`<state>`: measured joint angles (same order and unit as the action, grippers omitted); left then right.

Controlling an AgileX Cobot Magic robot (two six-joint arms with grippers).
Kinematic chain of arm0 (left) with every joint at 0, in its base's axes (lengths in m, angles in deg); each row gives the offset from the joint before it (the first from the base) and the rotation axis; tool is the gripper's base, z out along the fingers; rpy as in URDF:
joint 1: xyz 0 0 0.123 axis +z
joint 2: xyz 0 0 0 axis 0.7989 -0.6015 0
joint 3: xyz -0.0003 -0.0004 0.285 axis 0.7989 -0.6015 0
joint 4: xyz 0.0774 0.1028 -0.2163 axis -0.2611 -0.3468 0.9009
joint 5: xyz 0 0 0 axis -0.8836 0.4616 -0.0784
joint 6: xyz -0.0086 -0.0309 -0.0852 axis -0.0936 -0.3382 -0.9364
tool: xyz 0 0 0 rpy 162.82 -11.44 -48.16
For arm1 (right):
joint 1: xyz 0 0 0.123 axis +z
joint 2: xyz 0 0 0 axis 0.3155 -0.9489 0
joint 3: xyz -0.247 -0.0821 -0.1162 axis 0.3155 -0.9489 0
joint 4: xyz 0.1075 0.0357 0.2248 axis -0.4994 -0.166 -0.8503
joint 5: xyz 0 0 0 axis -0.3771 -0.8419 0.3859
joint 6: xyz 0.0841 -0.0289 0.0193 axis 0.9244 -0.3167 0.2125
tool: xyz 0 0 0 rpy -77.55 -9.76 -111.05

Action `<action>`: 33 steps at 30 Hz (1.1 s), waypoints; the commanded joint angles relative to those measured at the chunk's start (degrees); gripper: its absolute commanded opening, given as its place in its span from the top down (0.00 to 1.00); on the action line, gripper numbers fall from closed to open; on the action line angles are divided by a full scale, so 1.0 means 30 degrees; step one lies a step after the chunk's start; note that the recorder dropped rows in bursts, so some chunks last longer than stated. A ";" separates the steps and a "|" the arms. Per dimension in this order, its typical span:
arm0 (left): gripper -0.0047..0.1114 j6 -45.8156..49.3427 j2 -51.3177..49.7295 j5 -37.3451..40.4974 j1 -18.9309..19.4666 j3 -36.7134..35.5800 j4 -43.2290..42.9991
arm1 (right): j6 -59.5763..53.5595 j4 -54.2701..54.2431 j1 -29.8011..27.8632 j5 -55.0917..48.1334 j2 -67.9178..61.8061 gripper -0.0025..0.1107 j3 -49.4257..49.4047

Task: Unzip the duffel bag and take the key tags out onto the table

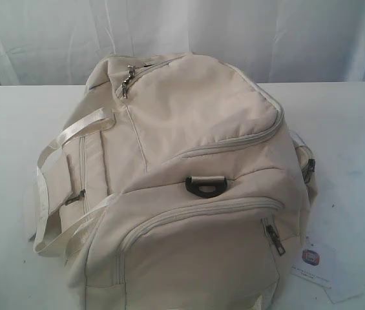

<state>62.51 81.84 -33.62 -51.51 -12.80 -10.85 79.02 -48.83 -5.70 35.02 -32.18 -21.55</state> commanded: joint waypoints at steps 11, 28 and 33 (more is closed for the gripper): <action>0.96 -0.0011 0.0092 -0.0320 0.0020 -0.0017 -0.0005 | 0.0056 -0.0075 0.0026 0.0226 0.0113 0.98 0.0046; 0.96 0.1644 -0.0463 -1.4378 0.0020 -0.0017 0.0751 | 0.0056 -0.0075 0.0026 0.0226 0.0113 0.98 0.0046; 0.96 0.1602 -0.2615 -1.4783 0.0020 0.2644 0.3426 | 0.0056 -0.0075 0.0026 0.0226 0.0113 0.98 0.0046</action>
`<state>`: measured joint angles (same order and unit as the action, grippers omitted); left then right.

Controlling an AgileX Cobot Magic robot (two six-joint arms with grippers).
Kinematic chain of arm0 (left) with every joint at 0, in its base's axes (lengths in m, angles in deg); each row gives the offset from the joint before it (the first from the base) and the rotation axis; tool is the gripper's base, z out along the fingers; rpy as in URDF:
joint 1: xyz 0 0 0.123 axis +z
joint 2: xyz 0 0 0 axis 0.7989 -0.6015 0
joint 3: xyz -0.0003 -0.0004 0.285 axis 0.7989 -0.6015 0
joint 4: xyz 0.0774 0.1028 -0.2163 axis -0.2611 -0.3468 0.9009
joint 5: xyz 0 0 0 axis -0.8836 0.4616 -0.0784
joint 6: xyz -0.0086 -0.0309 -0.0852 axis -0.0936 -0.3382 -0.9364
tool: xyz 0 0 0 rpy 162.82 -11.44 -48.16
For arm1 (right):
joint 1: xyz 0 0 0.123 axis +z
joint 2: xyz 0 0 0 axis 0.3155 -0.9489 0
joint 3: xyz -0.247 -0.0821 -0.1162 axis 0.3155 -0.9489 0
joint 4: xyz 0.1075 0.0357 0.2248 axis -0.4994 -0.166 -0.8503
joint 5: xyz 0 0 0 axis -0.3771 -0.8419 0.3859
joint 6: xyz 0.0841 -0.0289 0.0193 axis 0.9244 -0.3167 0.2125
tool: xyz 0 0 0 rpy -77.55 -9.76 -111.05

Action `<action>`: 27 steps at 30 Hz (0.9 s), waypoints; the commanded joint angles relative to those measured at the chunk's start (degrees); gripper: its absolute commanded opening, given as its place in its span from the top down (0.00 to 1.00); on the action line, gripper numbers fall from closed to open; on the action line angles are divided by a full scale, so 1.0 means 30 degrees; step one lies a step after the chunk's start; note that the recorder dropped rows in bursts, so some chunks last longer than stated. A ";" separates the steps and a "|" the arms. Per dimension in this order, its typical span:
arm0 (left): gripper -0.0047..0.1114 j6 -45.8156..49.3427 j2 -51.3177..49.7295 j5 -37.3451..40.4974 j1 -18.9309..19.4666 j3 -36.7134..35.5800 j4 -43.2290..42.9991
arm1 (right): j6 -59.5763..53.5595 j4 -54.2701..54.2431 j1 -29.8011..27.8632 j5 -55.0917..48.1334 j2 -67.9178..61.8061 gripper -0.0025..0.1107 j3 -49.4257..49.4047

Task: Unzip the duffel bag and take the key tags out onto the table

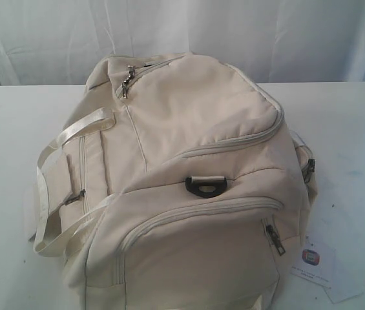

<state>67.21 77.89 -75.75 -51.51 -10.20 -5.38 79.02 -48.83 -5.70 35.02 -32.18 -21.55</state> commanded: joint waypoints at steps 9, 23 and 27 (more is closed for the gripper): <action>0.96 -0.6115 -0.6904 -0.0875 0.0020 0.7969 0.1159 | 0.0056 -0.0075 0.0026 0.0226 0.0113 0.98 0.0046; 0.96 -0.8722 -1.5654 2.3711 0.0020 1.7564 -1.0029 | 0.0056 -0.0075 0.0026 0.0226 0.0113 0.98 0.0046; 0.96 0.4437 -1.8644 2.7846 0.0020 1.8352 0.1458 | 0.0056 -0.0075 0.0026 0.0226 0.0113 0.98 0.0046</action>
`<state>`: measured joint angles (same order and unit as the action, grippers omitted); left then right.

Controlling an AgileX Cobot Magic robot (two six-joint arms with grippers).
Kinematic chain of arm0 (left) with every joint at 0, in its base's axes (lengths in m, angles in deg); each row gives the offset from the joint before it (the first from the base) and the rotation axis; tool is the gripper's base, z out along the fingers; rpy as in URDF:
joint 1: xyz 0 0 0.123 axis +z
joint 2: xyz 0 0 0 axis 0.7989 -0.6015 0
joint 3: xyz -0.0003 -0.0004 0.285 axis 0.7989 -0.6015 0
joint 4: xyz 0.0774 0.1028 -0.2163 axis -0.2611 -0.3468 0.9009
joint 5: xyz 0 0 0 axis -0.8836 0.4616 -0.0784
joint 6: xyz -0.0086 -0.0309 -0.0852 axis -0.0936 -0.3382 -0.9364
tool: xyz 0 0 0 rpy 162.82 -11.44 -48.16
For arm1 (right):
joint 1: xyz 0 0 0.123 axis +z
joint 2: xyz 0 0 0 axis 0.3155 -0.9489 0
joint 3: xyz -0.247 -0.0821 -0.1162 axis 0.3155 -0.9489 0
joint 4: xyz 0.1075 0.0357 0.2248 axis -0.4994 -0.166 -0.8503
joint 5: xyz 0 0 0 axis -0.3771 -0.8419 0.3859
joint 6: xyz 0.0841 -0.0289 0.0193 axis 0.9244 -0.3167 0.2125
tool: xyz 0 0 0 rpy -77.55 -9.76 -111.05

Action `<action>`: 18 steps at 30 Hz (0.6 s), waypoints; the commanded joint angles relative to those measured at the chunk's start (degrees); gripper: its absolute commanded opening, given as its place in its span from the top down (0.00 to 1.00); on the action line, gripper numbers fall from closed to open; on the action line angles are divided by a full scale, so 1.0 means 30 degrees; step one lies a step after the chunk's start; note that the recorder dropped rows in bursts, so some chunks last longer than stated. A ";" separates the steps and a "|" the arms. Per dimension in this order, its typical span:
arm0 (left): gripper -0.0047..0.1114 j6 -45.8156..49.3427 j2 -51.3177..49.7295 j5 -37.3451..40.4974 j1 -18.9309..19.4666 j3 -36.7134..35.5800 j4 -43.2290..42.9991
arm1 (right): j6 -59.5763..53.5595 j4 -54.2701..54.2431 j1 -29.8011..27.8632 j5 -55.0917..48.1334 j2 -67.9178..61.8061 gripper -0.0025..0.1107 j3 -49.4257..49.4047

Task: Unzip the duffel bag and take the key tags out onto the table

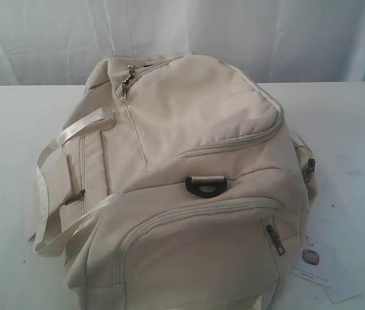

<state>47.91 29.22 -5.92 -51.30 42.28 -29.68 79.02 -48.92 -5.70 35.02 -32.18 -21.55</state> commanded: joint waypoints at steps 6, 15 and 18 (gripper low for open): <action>0.96 1.6678 -0.4997 0.3133 -0.2199 0.1345 2.2431 | 0.0056 -0.0044 0.0026 0.0226 0.0113 0.98 0.0046; 0.96 1.2969 -0.8694 0.0473 -1.1993 0.6291 1.5514 | 0.0056 -0.0044 0.0026 0.0226 0.0113 0.98 0.0046; 0.96 0.9989 -1.0186 0.2025 -1.3734 0.8790 1.1100 | 0.0056 -0.0044 0.0026 0.0226 0.0113 0.98 0.0046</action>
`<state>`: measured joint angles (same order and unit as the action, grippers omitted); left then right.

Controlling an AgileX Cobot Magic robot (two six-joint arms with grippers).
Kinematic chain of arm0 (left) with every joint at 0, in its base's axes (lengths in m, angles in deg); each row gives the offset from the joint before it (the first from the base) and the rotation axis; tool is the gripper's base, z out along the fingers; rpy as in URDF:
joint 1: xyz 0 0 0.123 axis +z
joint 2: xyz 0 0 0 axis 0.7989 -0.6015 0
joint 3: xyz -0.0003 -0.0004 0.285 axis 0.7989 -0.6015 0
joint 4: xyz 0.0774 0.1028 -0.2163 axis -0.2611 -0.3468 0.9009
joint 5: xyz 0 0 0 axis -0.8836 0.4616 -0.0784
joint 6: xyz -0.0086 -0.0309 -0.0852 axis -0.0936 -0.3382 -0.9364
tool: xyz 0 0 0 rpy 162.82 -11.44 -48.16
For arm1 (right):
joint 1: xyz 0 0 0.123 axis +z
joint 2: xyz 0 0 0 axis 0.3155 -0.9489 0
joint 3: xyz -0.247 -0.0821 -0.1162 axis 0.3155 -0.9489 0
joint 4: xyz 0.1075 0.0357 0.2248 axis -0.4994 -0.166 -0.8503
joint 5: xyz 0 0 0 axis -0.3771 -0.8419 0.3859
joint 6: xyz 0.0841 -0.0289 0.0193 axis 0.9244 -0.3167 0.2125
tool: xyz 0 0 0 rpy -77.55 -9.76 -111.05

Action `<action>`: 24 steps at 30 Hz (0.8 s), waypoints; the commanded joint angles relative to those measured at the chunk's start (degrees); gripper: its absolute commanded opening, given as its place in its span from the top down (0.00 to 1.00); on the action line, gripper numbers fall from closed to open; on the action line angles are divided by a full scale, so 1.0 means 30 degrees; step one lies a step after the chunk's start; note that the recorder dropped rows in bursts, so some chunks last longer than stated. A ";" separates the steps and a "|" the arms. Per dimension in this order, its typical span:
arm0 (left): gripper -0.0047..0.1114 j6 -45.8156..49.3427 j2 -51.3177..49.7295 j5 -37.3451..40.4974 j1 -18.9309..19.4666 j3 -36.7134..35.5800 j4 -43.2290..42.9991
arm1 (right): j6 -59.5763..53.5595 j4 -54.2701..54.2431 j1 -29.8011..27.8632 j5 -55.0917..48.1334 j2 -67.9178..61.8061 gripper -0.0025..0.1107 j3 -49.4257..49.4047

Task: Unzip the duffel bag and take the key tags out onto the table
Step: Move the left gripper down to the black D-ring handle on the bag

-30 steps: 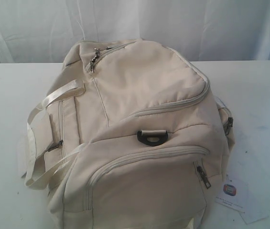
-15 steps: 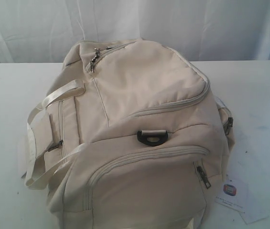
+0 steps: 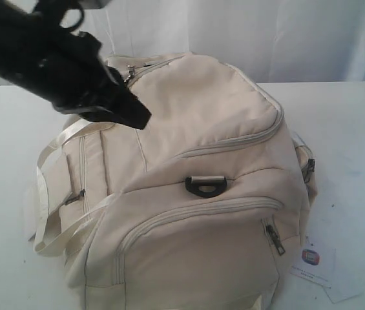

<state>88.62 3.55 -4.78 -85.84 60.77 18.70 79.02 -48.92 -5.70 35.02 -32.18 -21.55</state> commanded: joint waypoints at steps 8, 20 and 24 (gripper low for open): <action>0.96 -0.4676 -0.3029 0.3887 -0.3384 0.4311 -0.5459 | 0.0056 -0.0044 0.0026 0.0226 0.0113 0.98 0.0046; 0.36 -0.4674 -0.3131 0.4317 -0.3384 0.4311 -0.5503 | 0.0056 -0.0044 0.0026 0.0226 0.0113 0.98 0.0046; 0.37 -0.4634 -0.3725 0.4395 -0.3384 0.4311 -0.5439 | 0.0056 -0.0044 0.0026 0.0226 0.0113 0.98 0.0046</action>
<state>74.88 -6.55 7.19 -95.68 73.47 1.91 79.12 -48.92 -5.70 35.02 -32.18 -21.55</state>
